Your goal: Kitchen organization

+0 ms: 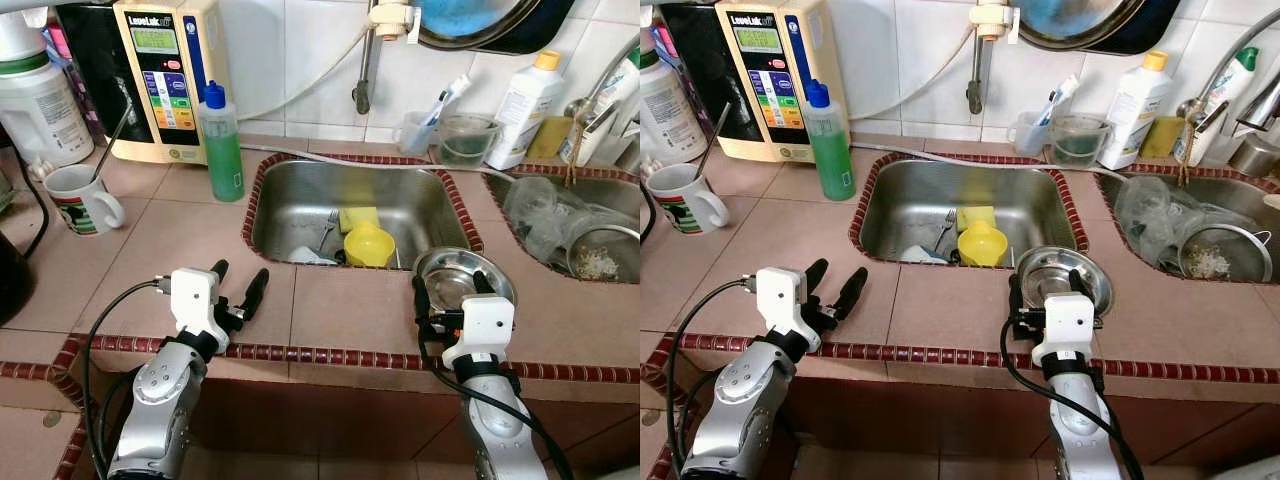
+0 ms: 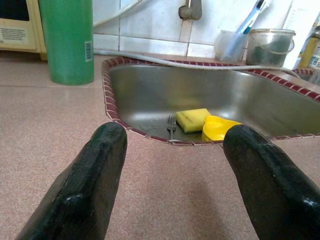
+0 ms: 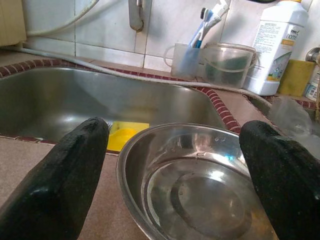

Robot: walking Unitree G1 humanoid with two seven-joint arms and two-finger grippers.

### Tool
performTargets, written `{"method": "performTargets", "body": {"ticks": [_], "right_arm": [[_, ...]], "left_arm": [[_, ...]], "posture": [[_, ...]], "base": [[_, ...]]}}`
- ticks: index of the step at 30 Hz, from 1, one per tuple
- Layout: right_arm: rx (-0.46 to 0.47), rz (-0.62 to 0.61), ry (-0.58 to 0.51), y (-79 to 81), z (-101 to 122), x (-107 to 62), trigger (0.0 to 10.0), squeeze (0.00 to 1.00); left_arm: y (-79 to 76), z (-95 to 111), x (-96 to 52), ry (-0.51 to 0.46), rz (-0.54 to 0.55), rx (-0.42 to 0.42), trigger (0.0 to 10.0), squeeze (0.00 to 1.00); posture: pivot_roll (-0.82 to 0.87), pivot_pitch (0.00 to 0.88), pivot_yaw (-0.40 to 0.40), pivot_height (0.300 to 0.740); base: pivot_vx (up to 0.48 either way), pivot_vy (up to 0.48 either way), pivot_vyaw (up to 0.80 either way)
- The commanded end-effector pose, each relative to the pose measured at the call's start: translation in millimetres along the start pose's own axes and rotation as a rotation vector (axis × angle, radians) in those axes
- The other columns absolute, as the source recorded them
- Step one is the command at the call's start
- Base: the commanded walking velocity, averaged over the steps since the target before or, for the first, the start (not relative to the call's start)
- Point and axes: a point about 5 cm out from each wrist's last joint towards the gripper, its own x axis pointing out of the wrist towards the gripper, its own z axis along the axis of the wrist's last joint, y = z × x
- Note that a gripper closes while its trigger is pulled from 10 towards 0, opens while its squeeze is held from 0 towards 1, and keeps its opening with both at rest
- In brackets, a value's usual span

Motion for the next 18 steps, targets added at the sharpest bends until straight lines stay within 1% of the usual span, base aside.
{"method": "performTargets", "body": {"ticks": [1, 8, 18], "right_arm": [[0.014, -0.011, 0.008, -4.1, 0.0, 2.1, 10.0, 0.00], [0.009, -0.012, -0.001, -1.4, 3.8, 4.9, 10.0, 0.00], [-0.020, -0.031, -0.019, -2.7, 7.6, 7.0, 10.0, 0.00]], "left_arm": [[-1.2, 5.3, 2.6, -0.020, -0.015, 0.018, 10.0, 0.00], [-0.7, 9.7, 7.2, -0.038, 0.021, 0.019, 10.0, 0.00], [-3.0, 10.1, 8.7, -0.031, 0.020, 0.051, 10.0, 0.00]], "posture": [[-0.14, 0.000, -0.027, 0.740], [-0.14, 0.000, -0.027, 0.740], [-0.14, 0.000, -0.030, 0.740]], "base": [[0.000, 0.000, 0.00], [0.000, 0.000, 0.00], [0.000, 0.000, 0.00]]}}
